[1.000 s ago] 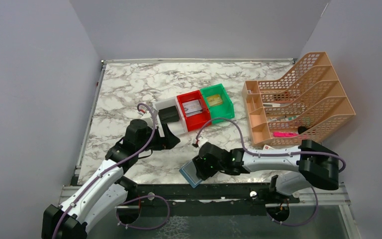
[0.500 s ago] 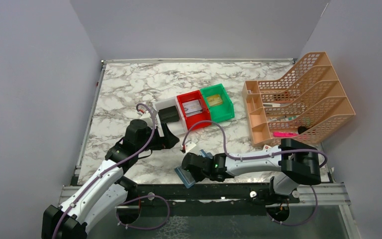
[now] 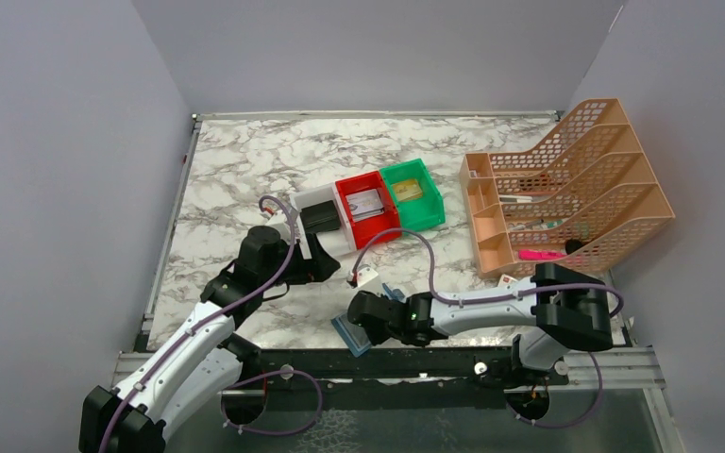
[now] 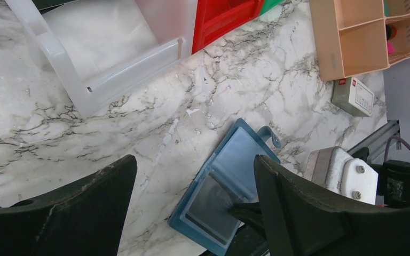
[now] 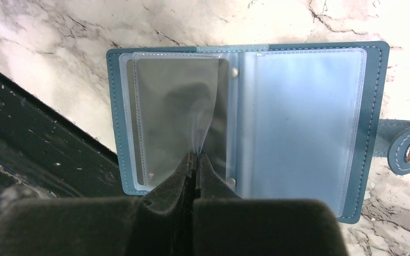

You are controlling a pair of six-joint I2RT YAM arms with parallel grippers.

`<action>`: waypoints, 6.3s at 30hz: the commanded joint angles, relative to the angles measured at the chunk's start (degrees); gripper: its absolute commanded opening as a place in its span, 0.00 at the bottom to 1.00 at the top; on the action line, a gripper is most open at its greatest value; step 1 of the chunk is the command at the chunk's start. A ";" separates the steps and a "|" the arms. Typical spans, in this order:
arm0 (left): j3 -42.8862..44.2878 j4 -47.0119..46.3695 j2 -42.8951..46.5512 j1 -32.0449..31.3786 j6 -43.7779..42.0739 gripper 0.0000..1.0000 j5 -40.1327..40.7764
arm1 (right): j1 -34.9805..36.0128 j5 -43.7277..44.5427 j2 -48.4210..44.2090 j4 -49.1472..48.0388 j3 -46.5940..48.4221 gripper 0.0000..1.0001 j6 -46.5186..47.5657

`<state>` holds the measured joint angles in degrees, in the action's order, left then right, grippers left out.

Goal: Take the credit cards out of the card holder

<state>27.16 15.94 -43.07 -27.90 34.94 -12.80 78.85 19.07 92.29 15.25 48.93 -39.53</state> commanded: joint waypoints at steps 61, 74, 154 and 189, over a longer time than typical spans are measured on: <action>-11.66 -31.49 -17.44 -27.97 28.77 0.75 12.20 | -17.92 -18.70 -20.67 -27.89 -26.49 0.01 -8.03; -12.97 -26.26 -12.85 -29.10 32.27 0.79 16.68 | -18.04 -18.39 -21.83 -27.78 -27.01 0.01 -8.51; -3.26 -22.85 -21.26 -33.64 21.28 0.73 24.27 | -18.13 -8.09 -30.68 -6.48 -22.20 0.30 -6.44; -1.38 -33.73 -38.49 -33.66 24.62 0.57 13.29 | -18.16 -8.80 -23.30 -9.14 -26.88 0.25 -9.99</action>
<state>26.17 -17.12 -79.92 -61.52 58.85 0.32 60.75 12.32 68.66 4.21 24.64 -48.71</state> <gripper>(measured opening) 0.589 0.251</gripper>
